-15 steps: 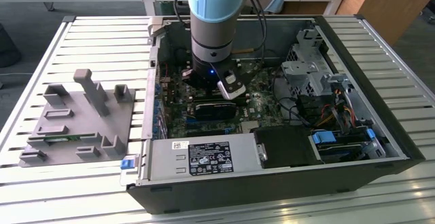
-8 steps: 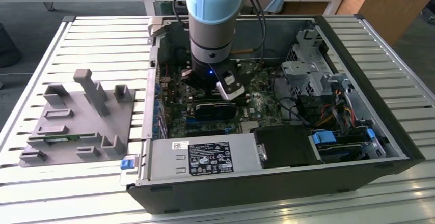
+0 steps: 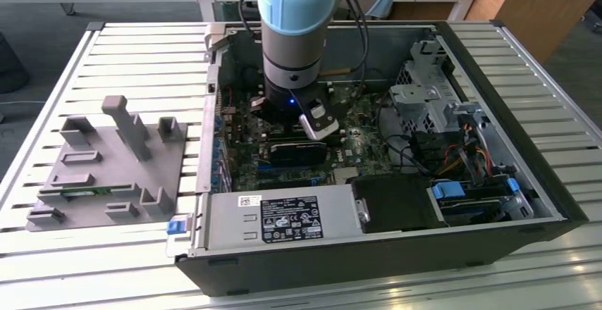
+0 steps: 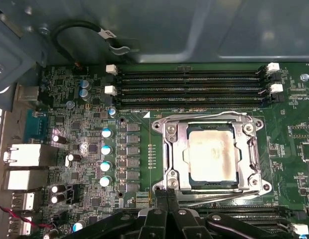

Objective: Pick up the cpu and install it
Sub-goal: 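Install the second cpu locking lever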

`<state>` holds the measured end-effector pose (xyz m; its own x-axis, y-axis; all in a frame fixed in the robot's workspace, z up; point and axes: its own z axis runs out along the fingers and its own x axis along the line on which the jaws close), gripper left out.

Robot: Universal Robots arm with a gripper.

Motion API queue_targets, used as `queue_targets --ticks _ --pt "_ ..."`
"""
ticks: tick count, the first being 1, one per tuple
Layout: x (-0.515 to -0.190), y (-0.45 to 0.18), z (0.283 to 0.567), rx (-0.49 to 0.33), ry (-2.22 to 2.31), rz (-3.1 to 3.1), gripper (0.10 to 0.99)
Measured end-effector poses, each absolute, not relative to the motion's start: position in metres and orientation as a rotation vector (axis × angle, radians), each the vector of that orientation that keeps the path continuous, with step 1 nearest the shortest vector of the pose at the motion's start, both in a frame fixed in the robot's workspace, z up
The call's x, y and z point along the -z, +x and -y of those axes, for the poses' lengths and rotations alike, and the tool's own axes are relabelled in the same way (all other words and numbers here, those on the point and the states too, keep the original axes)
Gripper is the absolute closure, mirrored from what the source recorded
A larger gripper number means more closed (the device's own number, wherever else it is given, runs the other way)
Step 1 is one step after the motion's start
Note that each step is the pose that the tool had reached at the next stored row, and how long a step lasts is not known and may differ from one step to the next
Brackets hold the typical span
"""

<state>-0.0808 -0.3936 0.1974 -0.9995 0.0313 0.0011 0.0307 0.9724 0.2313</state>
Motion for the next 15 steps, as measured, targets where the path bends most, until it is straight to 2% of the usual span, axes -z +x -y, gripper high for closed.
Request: queue_targets --ticks 15 --pt "-0.1993 -0.0808 0.4005 -0.397 0.049 -3.114 0.976"
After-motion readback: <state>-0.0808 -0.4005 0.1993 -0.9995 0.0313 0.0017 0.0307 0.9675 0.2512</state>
